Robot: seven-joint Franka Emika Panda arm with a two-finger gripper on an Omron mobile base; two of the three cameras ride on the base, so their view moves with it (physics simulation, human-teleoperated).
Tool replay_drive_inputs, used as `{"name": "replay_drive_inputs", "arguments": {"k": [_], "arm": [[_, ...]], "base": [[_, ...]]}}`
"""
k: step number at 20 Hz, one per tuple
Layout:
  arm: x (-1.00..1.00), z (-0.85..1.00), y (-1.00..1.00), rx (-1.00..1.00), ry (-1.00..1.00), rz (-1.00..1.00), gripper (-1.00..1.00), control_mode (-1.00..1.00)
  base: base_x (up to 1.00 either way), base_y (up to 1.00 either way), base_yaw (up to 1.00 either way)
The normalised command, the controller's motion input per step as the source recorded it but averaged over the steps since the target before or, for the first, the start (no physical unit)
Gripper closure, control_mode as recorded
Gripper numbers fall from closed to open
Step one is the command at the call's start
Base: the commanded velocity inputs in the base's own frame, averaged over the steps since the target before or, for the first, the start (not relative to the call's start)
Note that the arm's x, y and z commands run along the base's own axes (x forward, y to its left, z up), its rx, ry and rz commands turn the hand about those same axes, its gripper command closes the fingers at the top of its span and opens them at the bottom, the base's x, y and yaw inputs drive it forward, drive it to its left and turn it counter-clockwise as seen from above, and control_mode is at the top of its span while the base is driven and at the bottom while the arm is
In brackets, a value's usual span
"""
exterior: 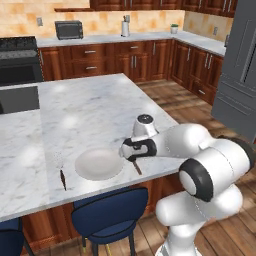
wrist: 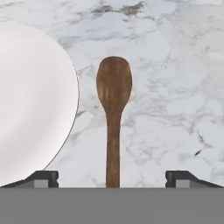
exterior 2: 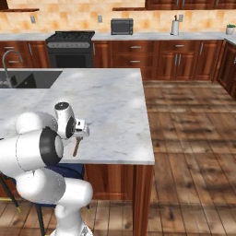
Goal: Take the fork and place it on the left side of the plate. Then take the spoon and place it on the right side of the plate. Make sure they're directly next to the plate.
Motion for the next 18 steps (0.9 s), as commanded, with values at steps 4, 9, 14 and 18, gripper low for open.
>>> {"name": "replay_drive_inputs", "arguments": {"k": [4,9,14,18], "arm": [[-0.16,1.0,0.01,0.0,0.0,0.0,-1.0,-1.0],[-0.35,0.84,0.02,0.0,-0.01,0.0,-1.0,-1.0],[-0.63,0.57,0.0,0.0,-0.08,0.0,-1.0,-1.0],[-0.26,0.0,-0.08,0.03,0.0,0.0,-1.0,-1.0]], "base": [[0.0,0.0,0.0],[0.0,0.0,0.0],[0.0,0.0,0.0],[0.0,0.0,0.0]]}}
